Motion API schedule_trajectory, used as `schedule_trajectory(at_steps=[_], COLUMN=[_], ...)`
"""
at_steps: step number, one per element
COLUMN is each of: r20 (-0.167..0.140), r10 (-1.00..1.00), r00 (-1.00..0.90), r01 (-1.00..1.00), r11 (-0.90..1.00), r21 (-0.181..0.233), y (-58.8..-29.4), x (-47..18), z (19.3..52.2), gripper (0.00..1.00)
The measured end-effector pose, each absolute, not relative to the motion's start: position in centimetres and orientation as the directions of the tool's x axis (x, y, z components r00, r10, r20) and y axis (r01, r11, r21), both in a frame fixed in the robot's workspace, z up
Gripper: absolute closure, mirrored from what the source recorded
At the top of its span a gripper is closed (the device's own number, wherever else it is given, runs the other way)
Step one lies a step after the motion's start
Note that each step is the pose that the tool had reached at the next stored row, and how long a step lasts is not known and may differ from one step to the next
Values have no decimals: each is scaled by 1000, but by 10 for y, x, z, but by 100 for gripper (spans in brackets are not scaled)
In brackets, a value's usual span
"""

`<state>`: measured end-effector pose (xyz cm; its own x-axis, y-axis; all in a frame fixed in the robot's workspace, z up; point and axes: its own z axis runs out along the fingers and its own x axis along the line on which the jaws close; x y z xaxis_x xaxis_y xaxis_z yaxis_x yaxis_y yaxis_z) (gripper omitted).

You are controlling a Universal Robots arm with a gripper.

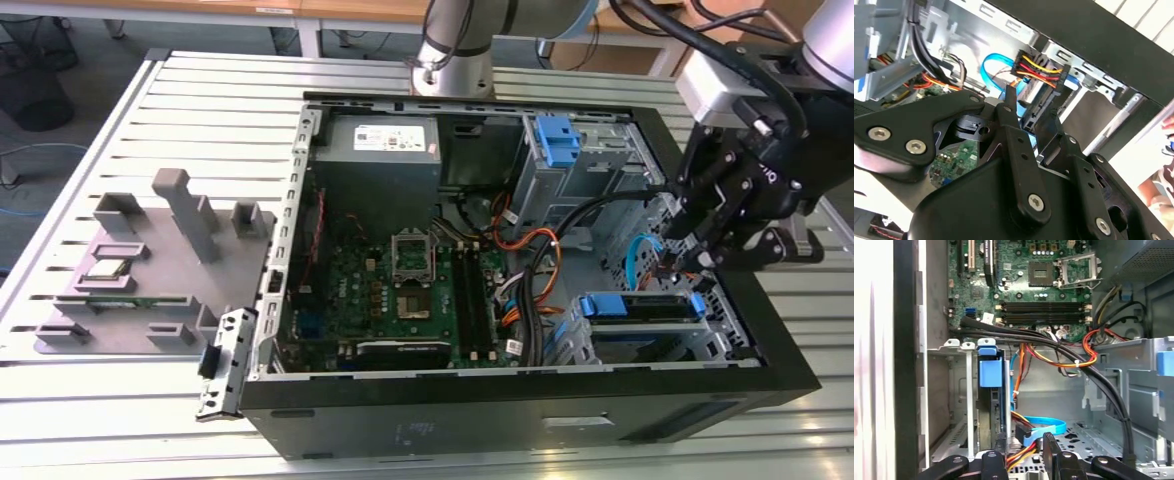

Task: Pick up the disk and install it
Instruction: 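Insert the first disk wire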

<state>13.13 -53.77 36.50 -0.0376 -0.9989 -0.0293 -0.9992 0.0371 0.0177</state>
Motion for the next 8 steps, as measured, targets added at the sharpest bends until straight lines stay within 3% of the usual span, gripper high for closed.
schedule_trajectory(at_steps=[8], r20=[8], r10=[-999], r00=[-38], r01=[-999], r11=[38], r21=[17], y=[-538], x=[131], z=[362], gripper=[58])
